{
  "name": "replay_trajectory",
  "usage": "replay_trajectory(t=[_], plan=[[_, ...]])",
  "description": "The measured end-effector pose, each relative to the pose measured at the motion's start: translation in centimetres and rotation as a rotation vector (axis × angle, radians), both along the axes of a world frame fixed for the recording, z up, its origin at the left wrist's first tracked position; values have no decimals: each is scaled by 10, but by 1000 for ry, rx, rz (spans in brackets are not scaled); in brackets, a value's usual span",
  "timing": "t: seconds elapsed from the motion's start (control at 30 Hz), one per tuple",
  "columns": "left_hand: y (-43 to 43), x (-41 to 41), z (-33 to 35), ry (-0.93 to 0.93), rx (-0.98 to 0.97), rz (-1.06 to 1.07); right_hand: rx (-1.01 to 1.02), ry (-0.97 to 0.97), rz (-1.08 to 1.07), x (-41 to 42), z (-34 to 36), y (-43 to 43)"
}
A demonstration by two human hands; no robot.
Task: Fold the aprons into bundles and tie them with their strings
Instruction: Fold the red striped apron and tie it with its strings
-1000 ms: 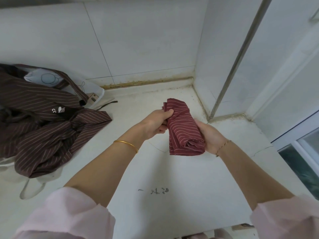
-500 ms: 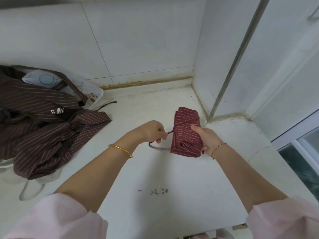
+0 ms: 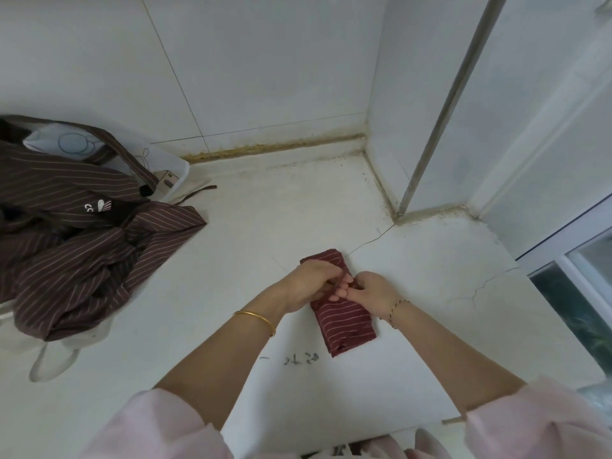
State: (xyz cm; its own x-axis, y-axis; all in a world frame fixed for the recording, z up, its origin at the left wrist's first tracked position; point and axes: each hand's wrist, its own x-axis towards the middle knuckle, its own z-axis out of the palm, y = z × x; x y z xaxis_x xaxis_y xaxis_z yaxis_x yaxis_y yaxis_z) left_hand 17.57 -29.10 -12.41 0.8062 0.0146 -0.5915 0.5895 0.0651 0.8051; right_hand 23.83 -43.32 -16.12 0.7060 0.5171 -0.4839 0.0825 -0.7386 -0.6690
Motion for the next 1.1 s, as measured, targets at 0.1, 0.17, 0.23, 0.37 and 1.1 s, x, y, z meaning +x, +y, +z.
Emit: replay_trajectory(t=[0.1,0.17,0.23,0.37,1.1], plan=[[-6,1,-9,-21,91,-22,98,108,-25,-5,-4,-8],[-8,3,-12,-101,318,-145,145,201,-67,-8,0,-11],[-9,6,-13,-219,515,-306,141,269,-96,-8,4,-14],[-14,7,-19,-346,771,-502,156,270,-137,-6,9,-20],[-21,-1,-18,-316,715,-206,259,-27,-53,-4,-1,-23]])
